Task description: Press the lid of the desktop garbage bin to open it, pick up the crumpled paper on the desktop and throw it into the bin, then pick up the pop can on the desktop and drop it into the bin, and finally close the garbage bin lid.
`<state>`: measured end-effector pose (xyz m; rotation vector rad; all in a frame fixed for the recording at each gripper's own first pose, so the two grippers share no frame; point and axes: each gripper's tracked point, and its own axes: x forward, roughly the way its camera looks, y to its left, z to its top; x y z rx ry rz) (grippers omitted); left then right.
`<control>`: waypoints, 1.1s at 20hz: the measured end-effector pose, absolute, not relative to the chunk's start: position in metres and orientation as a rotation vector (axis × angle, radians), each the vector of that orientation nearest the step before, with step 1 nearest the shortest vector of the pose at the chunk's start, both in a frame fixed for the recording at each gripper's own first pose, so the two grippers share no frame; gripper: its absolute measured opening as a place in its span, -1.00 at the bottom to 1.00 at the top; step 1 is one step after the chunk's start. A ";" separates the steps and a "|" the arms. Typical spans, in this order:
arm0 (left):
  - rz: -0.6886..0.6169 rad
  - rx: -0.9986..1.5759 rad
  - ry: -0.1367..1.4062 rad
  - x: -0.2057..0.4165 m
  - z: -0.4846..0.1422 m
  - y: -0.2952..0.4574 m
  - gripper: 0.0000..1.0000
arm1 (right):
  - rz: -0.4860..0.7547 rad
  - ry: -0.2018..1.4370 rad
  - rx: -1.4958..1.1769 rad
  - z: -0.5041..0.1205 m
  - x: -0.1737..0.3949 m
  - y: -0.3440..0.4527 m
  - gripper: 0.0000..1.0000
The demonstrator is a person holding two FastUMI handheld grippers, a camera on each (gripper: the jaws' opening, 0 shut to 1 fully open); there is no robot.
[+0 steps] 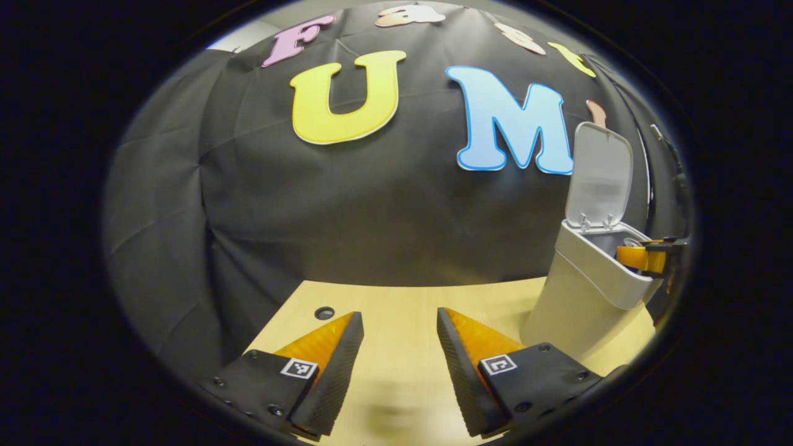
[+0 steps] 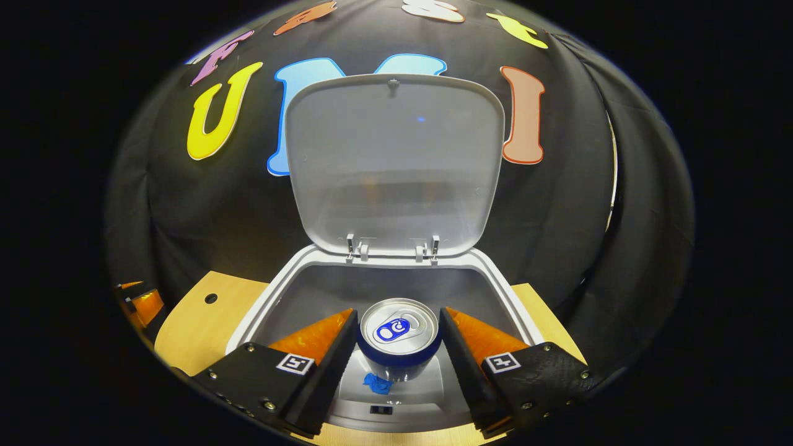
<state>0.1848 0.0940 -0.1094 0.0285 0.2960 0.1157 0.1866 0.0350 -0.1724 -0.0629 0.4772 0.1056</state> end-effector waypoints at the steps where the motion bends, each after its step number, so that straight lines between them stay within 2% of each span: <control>1: 0.117 0.028 0.296 0.184 -0.109 0.095 0.66 | 0.105 0.477 -0.063 -0.172 0.186 0.035 0.70; 6: 0.121 0.028 0.294 0.181 -0.108 0.097 0.61 | 0.105 0.476 -0.062 -0.171 0.187 0.034 0.70; 11: 0.122 0.031 0.296 0.181 -0.108 0.096 0.66 | 0.103 0.469 -0.061 -0.171 0.187 0.035 0.77; 22: 0.105 0.026 0.299 0.180 -0.108 0.091 0.67 | 0.087 0.456 -0.066 -0.163 0.186 0.033 0.77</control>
